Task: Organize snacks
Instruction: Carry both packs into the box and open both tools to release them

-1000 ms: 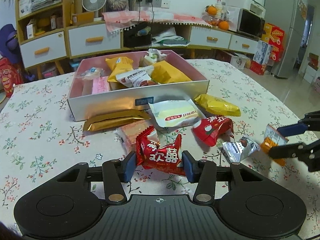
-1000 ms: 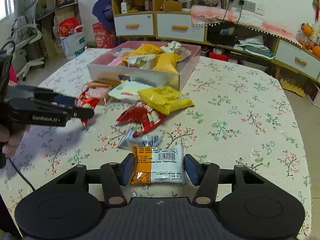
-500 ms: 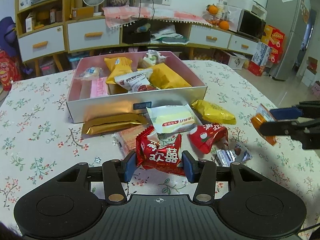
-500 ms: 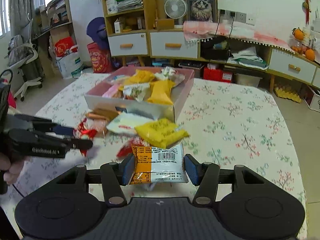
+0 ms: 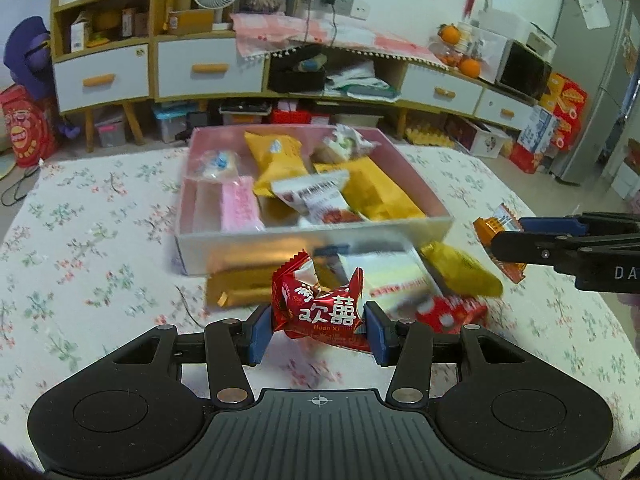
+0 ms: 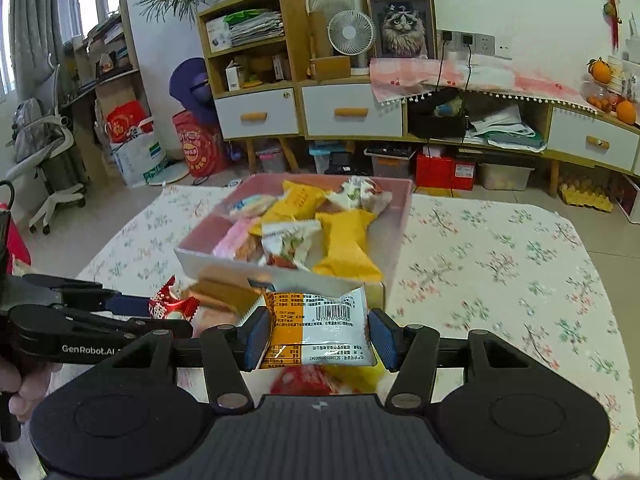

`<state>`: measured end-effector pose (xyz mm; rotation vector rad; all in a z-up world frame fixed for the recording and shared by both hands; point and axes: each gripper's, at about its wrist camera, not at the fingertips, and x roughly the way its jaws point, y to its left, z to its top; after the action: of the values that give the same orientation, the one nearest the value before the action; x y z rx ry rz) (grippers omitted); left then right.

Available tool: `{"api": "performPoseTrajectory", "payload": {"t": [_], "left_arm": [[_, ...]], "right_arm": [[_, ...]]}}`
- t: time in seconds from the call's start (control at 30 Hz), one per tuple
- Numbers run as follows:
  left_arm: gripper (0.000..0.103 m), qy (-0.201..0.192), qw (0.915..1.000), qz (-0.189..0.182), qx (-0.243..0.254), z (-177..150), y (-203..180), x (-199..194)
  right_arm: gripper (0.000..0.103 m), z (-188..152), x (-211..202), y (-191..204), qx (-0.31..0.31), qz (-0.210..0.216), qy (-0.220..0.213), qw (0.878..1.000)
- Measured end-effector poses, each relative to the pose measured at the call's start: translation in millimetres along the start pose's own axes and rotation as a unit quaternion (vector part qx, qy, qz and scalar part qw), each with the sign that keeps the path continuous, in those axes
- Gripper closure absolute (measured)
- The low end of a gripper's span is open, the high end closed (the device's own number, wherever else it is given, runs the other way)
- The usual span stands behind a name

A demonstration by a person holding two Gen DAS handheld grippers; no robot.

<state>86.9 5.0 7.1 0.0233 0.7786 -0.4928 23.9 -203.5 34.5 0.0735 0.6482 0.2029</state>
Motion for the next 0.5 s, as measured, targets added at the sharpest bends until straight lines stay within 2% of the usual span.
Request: {"api": "performPoseTrajectory", "payload": {"t": [0.23, 0.5], "left_arm": [[0.057, -0.009, 0.9995, 0.012, -0.029, 22.3, 19.1, 10.2], [0.057, -0.017, 0.9981, 0.049, -0.031, 44.3, 31.4, 35.0]], "right_arm": [[0.079, 18.3, 23.1, 2.2, 0.031, 0.001, -0.002, 1.0], [0.078, 31.5, 48.7, -2.8, 0.065, 0.001, 0.002, 0.998]]}}
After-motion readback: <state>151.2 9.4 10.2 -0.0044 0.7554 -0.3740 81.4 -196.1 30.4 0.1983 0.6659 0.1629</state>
